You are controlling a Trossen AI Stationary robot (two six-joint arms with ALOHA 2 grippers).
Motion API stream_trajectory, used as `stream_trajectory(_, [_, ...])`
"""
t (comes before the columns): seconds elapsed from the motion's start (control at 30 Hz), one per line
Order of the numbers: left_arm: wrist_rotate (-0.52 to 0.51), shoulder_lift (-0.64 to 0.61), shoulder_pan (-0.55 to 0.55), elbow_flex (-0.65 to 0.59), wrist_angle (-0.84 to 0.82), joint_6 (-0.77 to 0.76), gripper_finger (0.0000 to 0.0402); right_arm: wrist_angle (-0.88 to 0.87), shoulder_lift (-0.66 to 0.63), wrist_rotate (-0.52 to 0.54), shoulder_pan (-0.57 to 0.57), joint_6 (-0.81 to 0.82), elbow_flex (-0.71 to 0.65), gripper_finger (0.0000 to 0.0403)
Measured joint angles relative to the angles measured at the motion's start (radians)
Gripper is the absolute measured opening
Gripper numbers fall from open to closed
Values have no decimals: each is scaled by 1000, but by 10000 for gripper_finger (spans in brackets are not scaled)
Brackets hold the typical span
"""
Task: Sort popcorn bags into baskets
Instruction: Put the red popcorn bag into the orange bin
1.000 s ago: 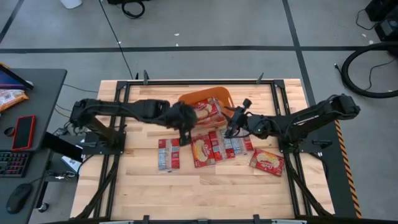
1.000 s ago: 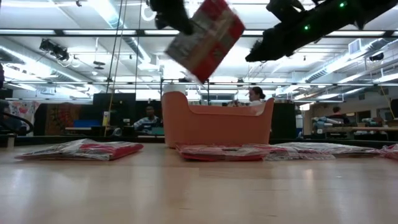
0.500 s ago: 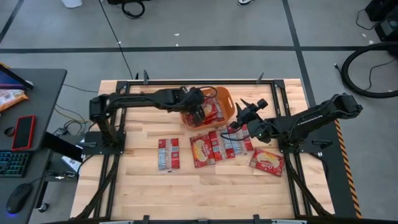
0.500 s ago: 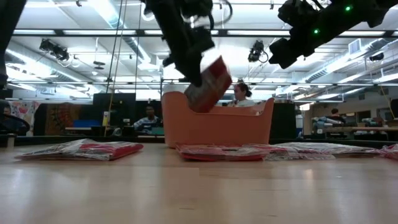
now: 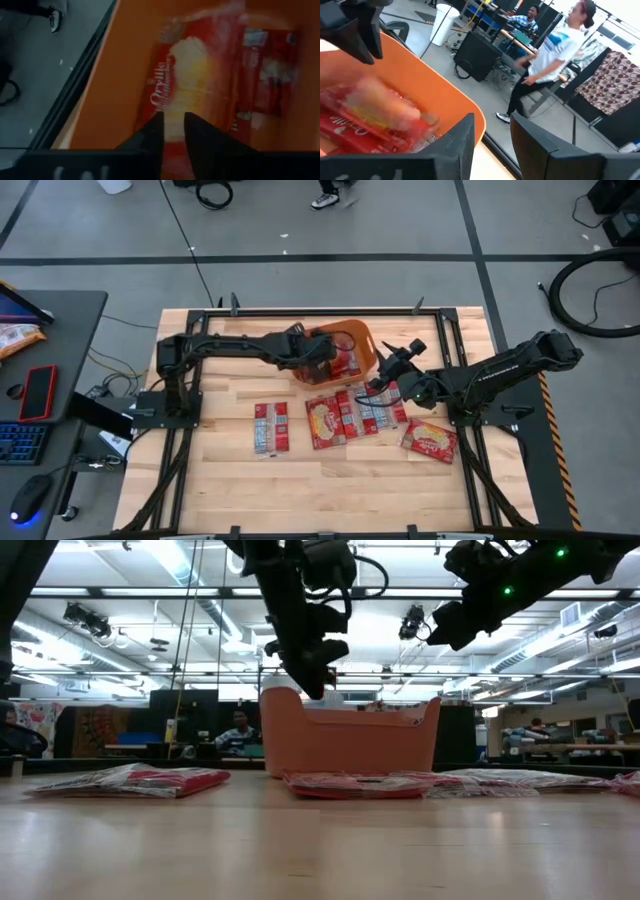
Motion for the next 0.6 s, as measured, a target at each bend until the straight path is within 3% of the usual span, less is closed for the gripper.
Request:
stream_trajectory(0.2, [4,-25,-33,1,6,119,157,0,0,-30,0,-1,0,130])
stream_trajectory(0.47, [401,-88,-203,2,-33,508,169,0,0,-40,-1,-1,0,130])
stream_trajectory(0.6, [439,-89,-306,2,-98,607,161,1,1,-58,-1,0,0,130])
